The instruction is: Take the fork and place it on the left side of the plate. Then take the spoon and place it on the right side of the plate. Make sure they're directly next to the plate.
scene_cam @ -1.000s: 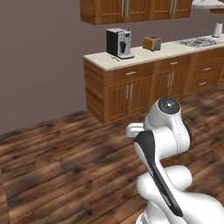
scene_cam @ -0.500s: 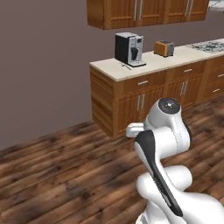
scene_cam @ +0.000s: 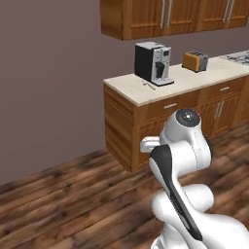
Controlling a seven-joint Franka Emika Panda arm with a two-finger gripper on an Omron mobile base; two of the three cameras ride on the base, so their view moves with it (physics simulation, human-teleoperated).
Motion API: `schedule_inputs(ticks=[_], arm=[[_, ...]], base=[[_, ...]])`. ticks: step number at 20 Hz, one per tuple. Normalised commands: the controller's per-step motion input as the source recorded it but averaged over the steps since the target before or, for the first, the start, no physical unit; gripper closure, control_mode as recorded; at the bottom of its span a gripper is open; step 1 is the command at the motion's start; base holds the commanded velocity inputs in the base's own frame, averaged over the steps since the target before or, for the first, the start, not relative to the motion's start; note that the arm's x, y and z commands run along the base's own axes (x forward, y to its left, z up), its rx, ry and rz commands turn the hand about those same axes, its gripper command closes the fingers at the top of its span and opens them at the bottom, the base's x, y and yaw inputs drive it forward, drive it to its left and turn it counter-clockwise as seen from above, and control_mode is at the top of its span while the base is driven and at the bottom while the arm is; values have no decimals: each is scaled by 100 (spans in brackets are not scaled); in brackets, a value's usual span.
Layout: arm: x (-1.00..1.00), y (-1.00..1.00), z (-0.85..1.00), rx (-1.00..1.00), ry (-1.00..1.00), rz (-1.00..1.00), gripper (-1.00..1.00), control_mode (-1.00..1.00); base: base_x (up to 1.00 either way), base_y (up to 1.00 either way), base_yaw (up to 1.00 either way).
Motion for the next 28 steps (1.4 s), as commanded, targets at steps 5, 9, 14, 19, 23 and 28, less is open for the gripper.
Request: schedule_inputs(ticks=[5, 9, 14, 19, 23, 28], arm=[[0, 0, 0, 0, 0, 0, -100, 100], [0, 0, 0, 0, 0, 0, -100, 100], [0, 0, 0, 0, 0, 0, -100, 100], [0, 0, 0, 0, 0, 0, -100, 100], [0, 0, 0, 0, 0, 0, -100, 100], [0, 0, 0, 0, 0, 0, -100, 100]], base=[[100, -50, 9], [100, -60, 11], [100, -58, 13], [94, -48, 15], [75, -42, 16], [51, -34, 17]])
